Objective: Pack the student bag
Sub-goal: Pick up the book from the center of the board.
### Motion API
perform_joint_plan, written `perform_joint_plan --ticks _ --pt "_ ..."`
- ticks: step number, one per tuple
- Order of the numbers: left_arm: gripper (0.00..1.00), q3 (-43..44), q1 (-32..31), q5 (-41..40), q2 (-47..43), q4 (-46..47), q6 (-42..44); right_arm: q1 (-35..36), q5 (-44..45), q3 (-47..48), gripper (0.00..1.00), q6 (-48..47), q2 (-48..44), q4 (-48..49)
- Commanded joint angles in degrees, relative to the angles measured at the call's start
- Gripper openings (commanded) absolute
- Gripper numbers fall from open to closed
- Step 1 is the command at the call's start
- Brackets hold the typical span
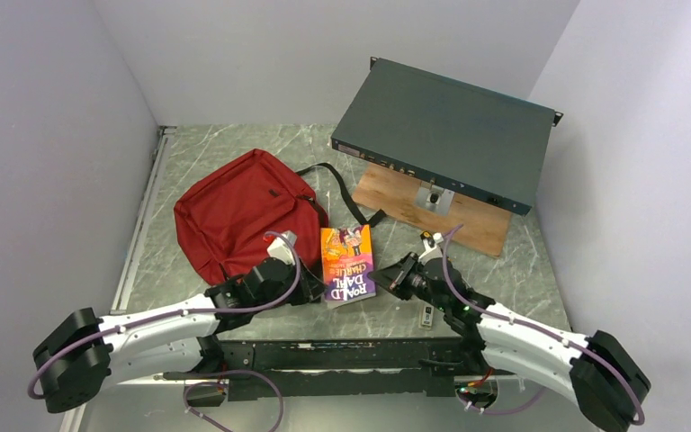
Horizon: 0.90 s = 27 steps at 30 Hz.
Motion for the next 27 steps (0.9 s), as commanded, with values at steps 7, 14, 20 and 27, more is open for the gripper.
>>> perform_joint_plan --ticks 7,14,20,27 --pt "0.91 2.6 -1.0 3.7 -8.9 -6.8 6.3 0.5 -2.9 6.7 0.0 -8.4 -11.9 -2.1" --pt "1.0 3.3 0.1 1.8 -17.3 -11.9 9.4 0.4 -4.7 7.8 0.0 -9.0 -17.1 -3.5" --pt "1.0 3.6 5.1 3.8 -26.1 -13.9 8.5 0.4 -8.4 10.5 0.0 -10.8 -17.6 -1.7" --pt "1.0 2.0 9.4 7.3 -32.1 -9.2 6.0 0.5 -11.8 12.5 0.0 -6.9 -15.6 5.3"
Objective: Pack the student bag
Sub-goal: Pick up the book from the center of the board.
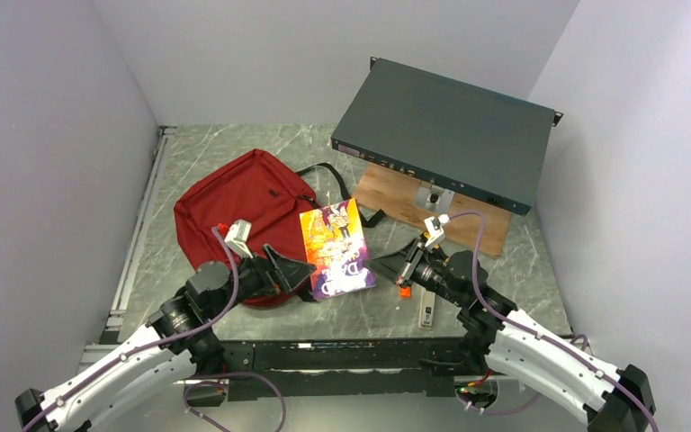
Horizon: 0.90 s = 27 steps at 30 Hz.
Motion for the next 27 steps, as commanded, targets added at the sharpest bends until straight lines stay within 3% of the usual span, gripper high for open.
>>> perform_joint_plan --ticks 1,12,21,27 --pt "1.0 0.3 1.6 3.0 -2.1 4.6 -1.4 0.2 -3.9 4.3 0.0 3.5 0.6 12.0" --pt "1.0 -1.1 1.8 6.2 -2.9 14.0 0.0 0.2 -7.8 5.4 0.0 9.1 3.9 20.6" --pt "0.99 -1.4 1.7 10.5 1.6 21.2 -2.8 0.2 -9.3 5.0 0.0 10.9 5.8 24.6" --pt "0.71 -4.0 1.8 10.3 -0.9 25.9 -4.9 0.2 -10.9 6.9 0.0 6.8 6.7 19.0"
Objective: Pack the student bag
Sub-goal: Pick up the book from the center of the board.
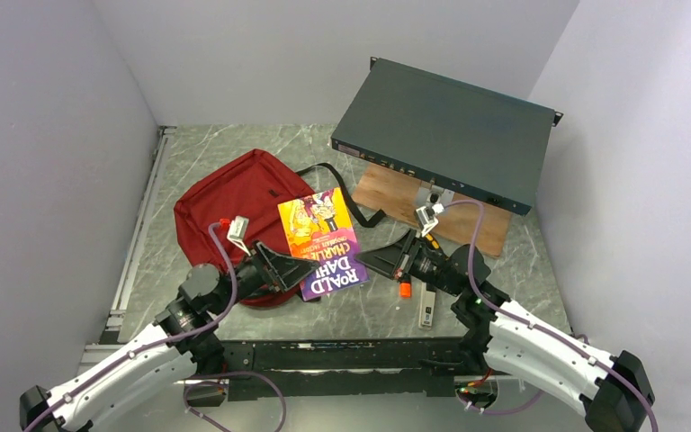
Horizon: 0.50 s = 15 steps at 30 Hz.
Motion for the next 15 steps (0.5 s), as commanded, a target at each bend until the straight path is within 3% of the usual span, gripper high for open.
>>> perform_joint_plan --ticks 1,3,8,9,12,15 --pt "0.65 -1.8 0.2 1.2 -2.6 7.5 -2.1 0.2 -2.8 5.1 0.0 -3.4 0.6 1.5" --pt "0.53 -2.5 0.2 0.6 -3.8 7.7 -3.1 0.2 -4.0 6.5 0.0 -5.2 1.6 -0.3" --pt "0.39 -3.3 0.2 -0.5 -5.9 6.8 -5.1 0.0 -5.3 8.4 0.0 -7.9 2.1 -3.1" --pt "0.43 -3.3 0.3 -0.6 -6.3 6.4 -5.3 0.0 -5.3 8.7 0.0 -8.3 1.8 -3.3" --pt "0.73 -3.1 0.3 -1.1 -7.2 4.3 -6.3 -0.1 -5.9 8.5 0.0 -7.5 0.9 -1.4" --pt "0.87 -4.1 0.2 -0.9 -7.4 6.1 -8.5 -0.3 -7.5 7.9 0.0 -4.1 1.1 2.6"
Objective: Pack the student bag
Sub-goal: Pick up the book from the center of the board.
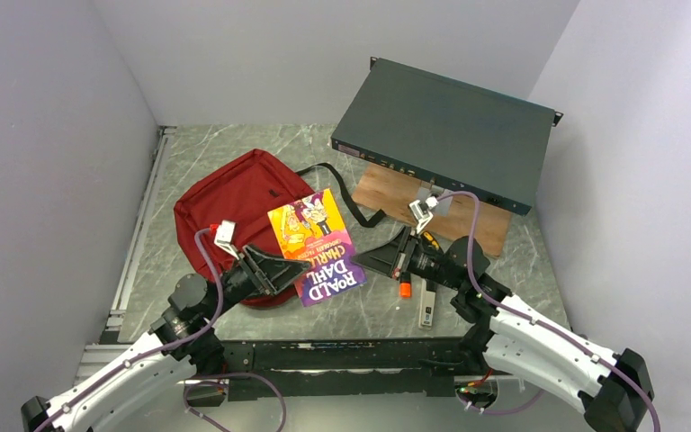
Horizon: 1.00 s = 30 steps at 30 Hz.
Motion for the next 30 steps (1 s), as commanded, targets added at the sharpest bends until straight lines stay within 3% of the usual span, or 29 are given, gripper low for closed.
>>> perform_joint_plan --ticks 1,4,8,14,19,22,26,30 --pt "0.88 -1.5 0.0 -0.1 -0.7 4.7 -4.4 -0.2 -3.8 2.0 0.0 3.9 -0.6 10.1" --pt "0.89 -3.8 0.2 1.1 0.2 13.1 -7.8 -0.5 -5.5 0.4 0.0 8.7 0.7 17.4" --pt "0.92 -3.9 0.4 2.9 2.2 17.3 -10.4 -0.8 -6.5 -0.5 0.0 13.3 2.4 23.9" --pt "0.88 -5.6 0.5 3.2 2.9 22.7 -12.0 -0.9 -6.4 0.4 0.0 13.6 3.3 23.9" --pt "0.69 -4.2 0.6 4.0 1.6 22.4 -10.4 -0.9 -6.2 -0.3 0.0 11.7 3.5 21.0" --pt "0.6 -2.0 0.5 3.1 -0.2 15.9 -7.7 -0.9 -5.7 1.7 0.0 7.3 3.0 12.1" --pt "0.37 -0.6 0.5 0.9 -2.3 8.8 -5.5 -0.9 -4.5 5.2 0.0 0.9 2.6 1.9" --pt "0.21 -0.4 0.5 -0.2 -2.5 8.4 -4.2 -0.8 -4.3 7.8 0.0 -2.5 3.8 -1.6"
